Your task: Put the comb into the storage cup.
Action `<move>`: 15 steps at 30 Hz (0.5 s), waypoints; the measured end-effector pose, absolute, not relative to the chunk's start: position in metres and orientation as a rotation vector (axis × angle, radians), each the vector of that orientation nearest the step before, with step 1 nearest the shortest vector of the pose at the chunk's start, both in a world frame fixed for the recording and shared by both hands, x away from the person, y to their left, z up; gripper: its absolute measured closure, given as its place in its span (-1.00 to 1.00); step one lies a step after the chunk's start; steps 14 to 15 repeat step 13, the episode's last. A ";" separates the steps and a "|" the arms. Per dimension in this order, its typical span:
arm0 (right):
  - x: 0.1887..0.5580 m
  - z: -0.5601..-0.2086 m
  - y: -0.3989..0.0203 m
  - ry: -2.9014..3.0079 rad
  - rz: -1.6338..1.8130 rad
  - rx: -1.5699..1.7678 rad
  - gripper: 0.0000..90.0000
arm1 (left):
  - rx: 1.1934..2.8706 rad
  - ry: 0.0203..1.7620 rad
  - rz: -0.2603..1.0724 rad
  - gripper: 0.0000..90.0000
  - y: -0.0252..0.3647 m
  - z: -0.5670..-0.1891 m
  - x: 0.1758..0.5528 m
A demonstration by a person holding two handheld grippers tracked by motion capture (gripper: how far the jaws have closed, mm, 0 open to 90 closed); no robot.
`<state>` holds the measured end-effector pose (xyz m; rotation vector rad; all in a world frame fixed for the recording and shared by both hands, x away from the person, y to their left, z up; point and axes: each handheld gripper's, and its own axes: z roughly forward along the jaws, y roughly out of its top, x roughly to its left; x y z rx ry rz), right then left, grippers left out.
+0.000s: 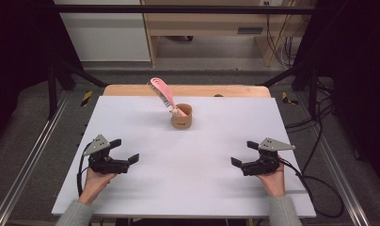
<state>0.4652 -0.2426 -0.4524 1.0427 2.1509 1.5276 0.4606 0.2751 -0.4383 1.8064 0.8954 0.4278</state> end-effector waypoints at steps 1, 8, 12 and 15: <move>0.465 -0.453 -0.243 2.150 1.529 1.039 -1.00 | 1.811 0.901 0.425 -1.00 0.276 -0.440 0.460; 0.465 -0.454 -0.243 2.152 1.527 1.045 -1.00 | 1.805 0.919 0.420 -1.00 0.284 -0.447 0.458; 0.466 -0.455 -0.244 2.157 1.520 1.053 -1.00 | 1.803 0.931 0.418 -1.00 0.286 -0.451 0.458; 0.465 -0.456 -0.244 2.157 1.517 1.056 -1.00 | 1.808 0.932 0.420 -1.00 0.286 -0.451 0.457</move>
